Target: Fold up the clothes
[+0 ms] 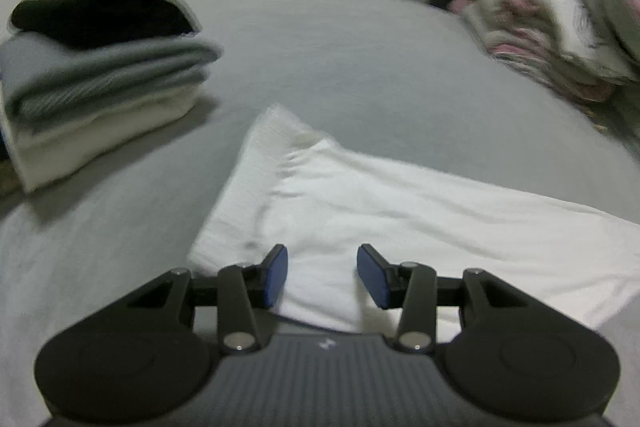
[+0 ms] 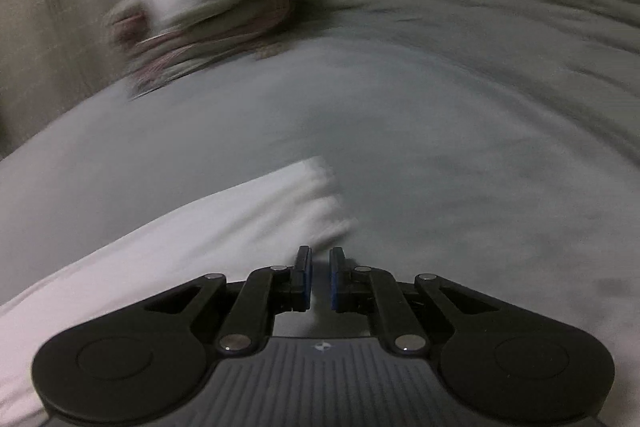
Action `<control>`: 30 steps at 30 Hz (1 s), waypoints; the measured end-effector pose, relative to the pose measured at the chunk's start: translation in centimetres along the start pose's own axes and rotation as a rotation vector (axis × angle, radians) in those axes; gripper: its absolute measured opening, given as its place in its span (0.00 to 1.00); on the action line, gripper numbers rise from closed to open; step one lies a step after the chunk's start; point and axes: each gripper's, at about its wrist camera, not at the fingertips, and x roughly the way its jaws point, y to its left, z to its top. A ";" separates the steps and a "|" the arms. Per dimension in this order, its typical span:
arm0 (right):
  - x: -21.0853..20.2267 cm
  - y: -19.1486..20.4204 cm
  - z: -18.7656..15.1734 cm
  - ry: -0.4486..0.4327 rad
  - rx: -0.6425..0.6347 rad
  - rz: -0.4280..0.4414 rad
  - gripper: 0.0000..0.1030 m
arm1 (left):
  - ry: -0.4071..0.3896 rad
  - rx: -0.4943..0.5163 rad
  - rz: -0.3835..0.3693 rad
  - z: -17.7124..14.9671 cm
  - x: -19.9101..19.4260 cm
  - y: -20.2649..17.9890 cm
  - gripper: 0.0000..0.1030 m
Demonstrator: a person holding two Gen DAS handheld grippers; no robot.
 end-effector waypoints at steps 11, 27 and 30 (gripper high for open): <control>-2.3 8.0 -1.1 -0.042 -0.141 0.120 0.13 | -0.048 0.254 -0.270 -2.8 -2.0 -7.1 0.38; -1.6 15.0 -6.6 0.014 -0.536 0.199 0.22 | 0.111 0.393 -0.341 -6.1 -0.5 -10.2 0.26; -0.7 12.5 -5.5 -0.022 -0.496 0.171 0.22 | 0.108 0.402 -0.336 -6.1 -0.3 -10.1 0.26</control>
